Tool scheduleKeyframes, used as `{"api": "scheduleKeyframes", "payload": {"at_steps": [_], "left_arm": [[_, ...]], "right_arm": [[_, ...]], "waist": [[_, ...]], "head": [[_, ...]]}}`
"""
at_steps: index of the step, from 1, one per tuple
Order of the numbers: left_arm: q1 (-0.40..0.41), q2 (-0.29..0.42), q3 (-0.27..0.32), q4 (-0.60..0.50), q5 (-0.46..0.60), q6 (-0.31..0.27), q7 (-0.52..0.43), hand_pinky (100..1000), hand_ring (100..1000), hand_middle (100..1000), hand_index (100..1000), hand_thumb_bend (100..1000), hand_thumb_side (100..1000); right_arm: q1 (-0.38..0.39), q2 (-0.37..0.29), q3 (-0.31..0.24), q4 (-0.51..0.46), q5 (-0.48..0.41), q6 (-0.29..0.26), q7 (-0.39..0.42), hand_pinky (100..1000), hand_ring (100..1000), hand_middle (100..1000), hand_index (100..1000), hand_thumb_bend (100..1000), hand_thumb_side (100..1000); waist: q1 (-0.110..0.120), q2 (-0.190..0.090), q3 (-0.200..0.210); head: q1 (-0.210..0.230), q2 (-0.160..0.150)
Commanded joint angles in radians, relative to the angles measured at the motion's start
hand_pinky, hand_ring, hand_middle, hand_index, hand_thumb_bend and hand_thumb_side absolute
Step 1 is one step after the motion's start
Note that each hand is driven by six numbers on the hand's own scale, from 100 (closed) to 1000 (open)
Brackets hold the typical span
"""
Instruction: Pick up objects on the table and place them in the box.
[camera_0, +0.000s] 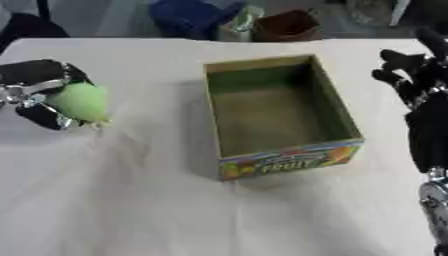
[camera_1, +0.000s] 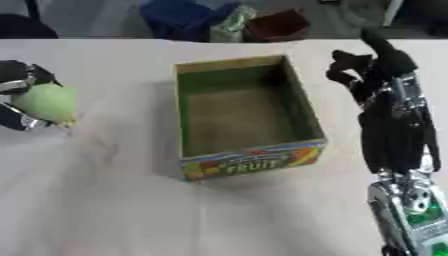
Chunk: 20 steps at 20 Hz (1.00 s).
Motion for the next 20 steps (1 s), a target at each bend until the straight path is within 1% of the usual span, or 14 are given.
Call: {"api": "scheduleKeyframes", "payload": {"at_steps": [1,5,9,12,15,20], "left_arm": [[-0.042,0.006,0.017,-0.054,0.050,-0.089,-0.111,524,557,547,747,100,263],[-0.084,-0.020,0.019,-0.083,0.094,-0.057,-0.102,514,544,532,744,100,270],[-0.130,-0.063,0.023,-0.114,0.092,-0.020,-0.054,499,529,518,750,100,282],[-0.156,-0.110,0.019,-0.137,0.062,0.000,0.010,490,518,504,745,100,289],[-0.173,-0.160,0.001,-0.148,0.014,0.006,0.071,488,514,496,733,100,290],[-0.180,-0.238,-0.010,-0.152,-0.055,0.005,0.129,487,511,488,726,100,292]], "right_arm": [[-0.017,-0.007,-0.007,-0.020,-0.012,-0.006,-0.003,774,849,590,927,100,983],[-0.022,-0.008,-0.009,-0.020,-0.018,-0.009,-0.006,773,848,591,925,100,984],[-0.032,-0.007,-0.009,-0.020,-0.028,-0.014,-0.009,771,846,592,922,100,984],[-0.044,-0.004,-0.009,-0.020,-0.039,-0.019,-0.013,770,845,593,921,100,983],[-0.059,-0.002,-0.007,-0.020,-0.054,-0.026,-0.018,768,842,594,917,100,983],[-0.078,0.003,-0.015,-0.020,-0.069,-0.039,-0.030,766,841,596,912,100,981]], "waist": [[0.000,-0.023,-0.005],[0.000,-0.027,-0.014],[-0.001,-0.030,-0.025],[-0.004,-0.030,-0.036],[-0.005,-0.030,-0.050],[-0.008,-0.026,-0.074]], "head": [[0.010,-0.017],[0.022,-0.022],[0.038,-0.025],[0.052,-0.024],[0.070,-0.019],[0.098,-0.018]]}}
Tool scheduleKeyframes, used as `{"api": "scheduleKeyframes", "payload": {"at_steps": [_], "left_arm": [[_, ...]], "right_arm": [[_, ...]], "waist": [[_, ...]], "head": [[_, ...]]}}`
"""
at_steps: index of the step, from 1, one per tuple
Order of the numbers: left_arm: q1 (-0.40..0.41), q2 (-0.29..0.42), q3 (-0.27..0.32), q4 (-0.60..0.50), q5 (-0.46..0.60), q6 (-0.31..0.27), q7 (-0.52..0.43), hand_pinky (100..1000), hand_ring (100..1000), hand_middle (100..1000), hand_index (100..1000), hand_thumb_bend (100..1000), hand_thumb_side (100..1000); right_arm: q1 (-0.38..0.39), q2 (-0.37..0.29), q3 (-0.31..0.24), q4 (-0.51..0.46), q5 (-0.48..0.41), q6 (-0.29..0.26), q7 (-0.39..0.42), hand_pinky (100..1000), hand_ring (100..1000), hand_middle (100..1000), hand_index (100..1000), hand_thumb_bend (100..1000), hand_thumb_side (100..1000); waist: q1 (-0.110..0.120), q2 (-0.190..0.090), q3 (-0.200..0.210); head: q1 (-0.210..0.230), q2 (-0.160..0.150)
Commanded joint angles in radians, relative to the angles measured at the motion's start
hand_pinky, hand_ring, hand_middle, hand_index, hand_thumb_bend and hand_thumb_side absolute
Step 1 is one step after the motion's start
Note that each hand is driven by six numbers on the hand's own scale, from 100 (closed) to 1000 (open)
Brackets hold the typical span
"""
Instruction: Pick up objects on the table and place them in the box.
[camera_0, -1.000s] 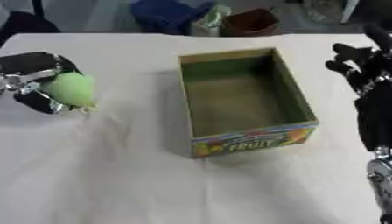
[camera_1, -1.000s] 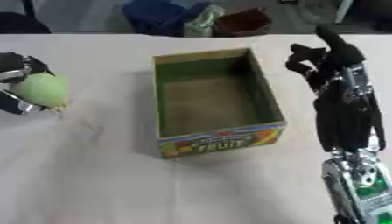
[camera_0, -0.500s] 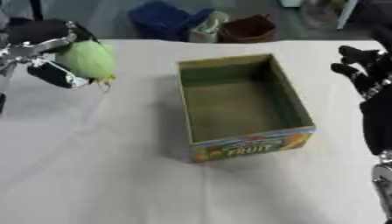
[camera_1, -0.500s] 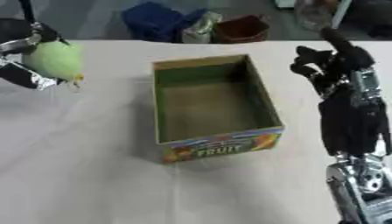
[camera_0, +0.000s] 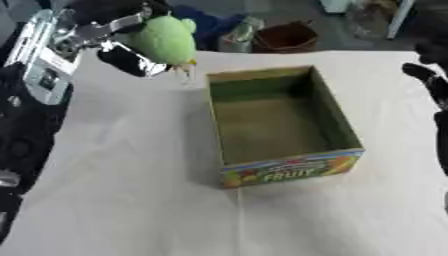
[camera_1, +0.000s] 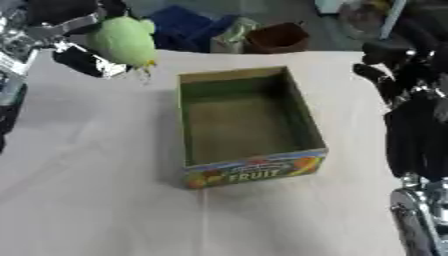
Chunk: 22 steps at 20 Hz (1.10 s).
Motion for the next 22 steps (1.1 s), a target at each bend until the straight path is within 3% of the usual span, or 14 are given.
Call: {"api": "scheduleKeyframes", "payload": {"at_steps": [1,11,13,16,22], "left_arm": [[-0.027,-0.029,-0.004,-0.017,-0.039,-0.003,0.032,486,508,484,720,100,293],[-0.036,-0.133,0.009,0.109,-0.090,-0.001,0.142,493,512,466,674,100,284],[-0.038,-0.142,0.011,0.131,-0.078,0.013,0.181,498,515,467,662,100,252],[-0.045,-0.155,0.009,0.163,-0.077,0.016,0.216,501,517,465,647,100,287],[-0.053,-0.181,0.016,0.229,-0.150,-0.015,0.242,518,539,485,664,100,280]], "right_arm": [[-0.021,-0.005,-0.017,-0.020,-0.015,-0.012,-0.013,766,840,597,910,100,978],[-0.058,0.010,-0.025,-0.020,-0.057,-0.052,-0.087,765,836,596,902,100,970],[-0.068,0.017,-0.018,-0.020,-0.064,-0.056,-0.089,765,834,596,899,100,969],[-0.084,0.032,-0.008,-0.020,-0.073,-0.063,-0.086,765,832,594,898,100,969],[-0.118,0.056,0.027,-0.020,-0.107,-0.071,-0.057,760,826,591,891,100,976]], "waist": [[-0.003,-0.017,-0.008],[-0.008,-0.008,-0.051],[-0.010,-0.006,-0.065],[-0.013,-0.001,-0.096],[-0.016,0.012,-0.150]], "head": [[0.017,-0.001],[0.060,0.017],[0.069,0.018],[0.090,0.017],[0.129,0.009]]}}
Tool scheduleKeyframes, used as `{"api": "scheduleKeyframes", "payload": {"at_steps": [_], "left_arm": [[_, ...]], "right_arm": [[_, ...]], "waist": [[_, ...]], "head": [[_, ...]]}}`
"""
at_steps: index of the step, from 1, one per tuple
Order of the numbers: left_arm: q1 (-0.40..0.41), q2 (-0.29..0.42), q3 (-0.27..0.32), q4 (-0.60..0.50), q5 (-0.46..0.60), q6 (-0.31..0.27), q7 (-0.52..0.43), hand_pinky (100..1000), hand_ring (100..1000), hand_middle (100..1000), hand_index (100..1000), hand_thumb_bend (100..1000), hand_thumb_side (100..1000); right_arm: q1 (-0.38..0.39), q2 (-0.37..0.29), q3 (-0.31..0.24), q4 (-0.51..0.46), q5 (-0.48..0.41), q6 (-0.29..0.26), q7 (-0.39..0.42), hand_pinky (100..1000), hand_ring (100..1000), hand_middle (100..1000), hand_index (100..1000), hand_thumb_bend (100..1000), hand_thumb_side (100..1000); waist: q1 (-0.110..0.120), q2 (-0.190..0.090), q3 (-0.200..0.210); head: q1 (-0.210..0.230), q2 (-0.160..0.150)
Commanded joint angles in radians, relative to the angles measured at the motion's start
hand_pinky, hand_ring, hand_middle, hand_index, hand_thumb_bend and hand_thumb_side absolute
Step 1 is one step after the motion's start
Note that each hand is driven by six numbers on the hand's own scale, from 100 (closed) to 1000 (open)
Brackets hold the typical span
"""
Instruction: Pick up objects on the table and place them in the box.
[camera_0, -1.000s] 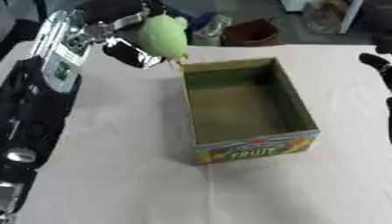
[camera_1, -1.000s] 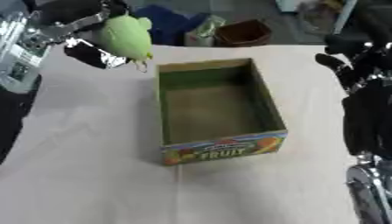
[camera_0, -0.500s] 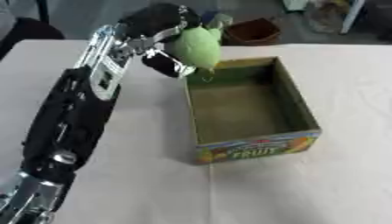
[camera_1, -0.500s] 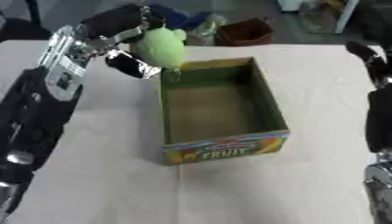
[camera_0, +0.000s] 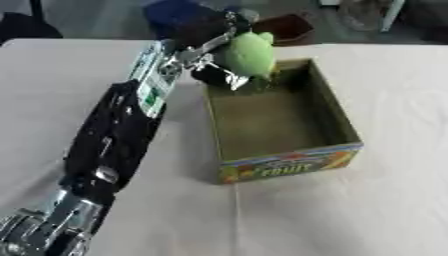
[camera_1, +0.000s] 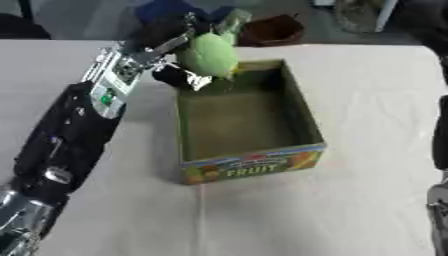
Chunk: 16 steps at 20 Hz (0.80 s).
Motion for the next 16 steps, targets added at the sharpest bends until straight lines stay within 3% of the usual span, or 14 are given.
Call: {"api": "scheduleKeyframes", "payload": {"at_steps": [1,7,11,13,14,16], "left_arm": [[-0.027,-0.003,0.014,0.020,-0.047,-0.021,0.014,521,543,488,662,100,278],[-0.014,-0.016,-0.001,0.060,-0.152,-0.078,0.041,526,562,513,674,100,270],[-0.004,-0.014,-0.021,0.087,-0.270,-0.130,0.002,580,655,635,783,100,230],[-0.002,-0.014,-0.026,0.095,-0.336,-0.156,-0.041,611,702,693,841,100,161],[-0.003,-0.016,-0.024,0.096,-0.358,-0.171,-0.052,612,703,695,845,119,166],[-0.006,-0.016,-0.021,0.089,-0.387,-0.202,-0.056,651,742,744,902,314,306]], "right_arm": [[-0.026,0.001,0.013,-0.020,-0.020,-0.008,0.022,760,826,591,891,100,980],[-0.042,0.012,0.030,-0.020,-0.036,-0.003,0.061,761,826,591,892,100,981],[-0.039,0.013,0.029,-0.020,-0.039,0.004,0.064,762,828,590,894,100,977],[-0.037,0.014,0.029,-0.020,-0.038,0.007,0.065,762,829,590,895,100,976],[-0.036,0.015,0.030,-0.020,-0.037,0.008,0.066,763,829,590,895,100,976],[-0.031,0.019,0.029,-0.020,-0.036,0.011,0.068,764,830,588,898,100,974]], "waist": [[-0.005,-0.015,-0.009],[-0.003,-0.012,-0.018],[0.001,-0.012,-0.010],[0.001,-0.013,-0.011],[0.001,-0.013,-0.011],[0.000,-0.012,-0.012]], "head": [[0.018,-0.001],[0.019,0.009],[0.012,0.018],[0.012,0.019],[0.012,0.019],[0.011,0.017]]}}
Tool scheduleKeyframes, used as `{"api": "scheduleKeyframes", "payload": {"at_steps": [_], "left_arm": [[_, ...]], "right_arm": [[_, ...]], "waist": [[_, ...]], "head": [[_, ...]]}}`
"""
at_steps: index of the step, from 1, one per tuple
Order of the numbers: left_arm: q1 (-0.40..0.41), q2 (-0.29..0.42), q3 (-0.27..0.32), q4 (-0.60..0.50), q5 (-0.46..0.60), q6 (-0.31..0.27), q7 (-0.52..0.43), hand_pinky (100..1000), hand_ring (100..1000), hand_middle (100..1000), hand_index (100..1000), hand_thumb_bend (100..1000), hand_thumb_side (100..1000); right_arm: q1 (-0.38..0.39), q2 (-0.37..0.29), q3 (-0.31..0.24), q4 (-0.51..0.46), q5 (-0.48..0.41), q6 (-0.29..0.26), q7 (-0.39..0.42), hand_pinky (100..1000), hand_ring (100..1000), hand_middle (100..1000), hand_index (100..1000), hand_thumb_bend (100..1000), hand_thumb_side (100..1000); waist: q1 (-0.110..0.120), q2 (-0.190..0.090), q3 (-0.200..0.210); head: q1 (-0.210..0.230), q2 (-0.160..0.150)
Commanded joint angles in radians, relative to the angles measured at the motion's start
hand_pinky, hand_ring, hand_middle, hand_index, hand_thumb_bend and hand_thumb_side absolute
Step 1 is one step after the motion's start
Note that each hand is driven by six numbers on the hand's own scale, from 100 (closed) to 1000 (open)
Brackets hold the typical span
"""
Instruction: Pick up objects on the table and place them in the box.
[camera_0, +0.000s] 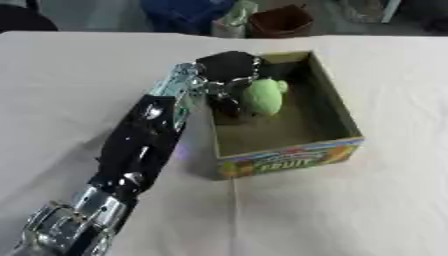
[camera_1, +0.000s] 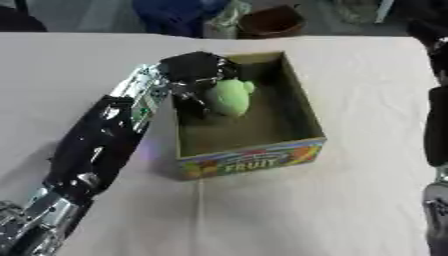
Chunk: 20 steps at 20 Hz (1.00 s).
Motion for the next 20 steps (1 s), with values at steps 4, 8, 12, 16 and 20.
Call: {"api": "scheduleKeyframes", "payload": {"at_steps": [4,8,12,16,20], "left_arm": [[-0.028,0.011,0.008,-0.018,-0.089,-0.081,-0.005,678,769,788,976,614,660],[-0.026,0.013,0.019,-0.013,-0.139,-0.074,0.011,709,800,824,1000,761,765],[-0.028,0.014,0.033,-0.022,-0.152,-0.046,0.060,716,805,830,1000,776,789],[-0.027,0.016,0.036,-0.025,-0.141,-0.029,0.096,717,805,829,1000,773,792],[-0.027,0.011,0.056,-0.045,-0.125,-0.014,0.120,711,798,811,1000,665,826]], "right_arm": [[-0.004,0.001,-0.002,-0.020,-0.002,0.009,0.005,764,830,588,898,100,975],[-0.001,0.004,-0.001,-0.020,-0.002,0.013,0.007,764,831,588,899,100,974],[0.001,0.006,-0.001,-0.020,-0.002,0.015,0.006,764,831,587,899,100,972],[0.001,0.006,-0.001,-0.020,-0.002,0.015,0.006,764,831,587,899,100,971],[0.002,0.005,-0.003,-0.020,-0.001,0.013,0.005,764,830,587,899,100,971]], "waist": [[-0.004,-0.019,-0.007],[-0.002,-0.021,-0.010],[-0.002,-0.021,-0.012],[-0.001,-0.020,-0.013],[-0.002,-0.020,-0.008]], "head": [[-0.001,0.003],[0.001,0.000],[0.003,-0.001],[0.003,-0.002],[0.000,-0.002]]}}
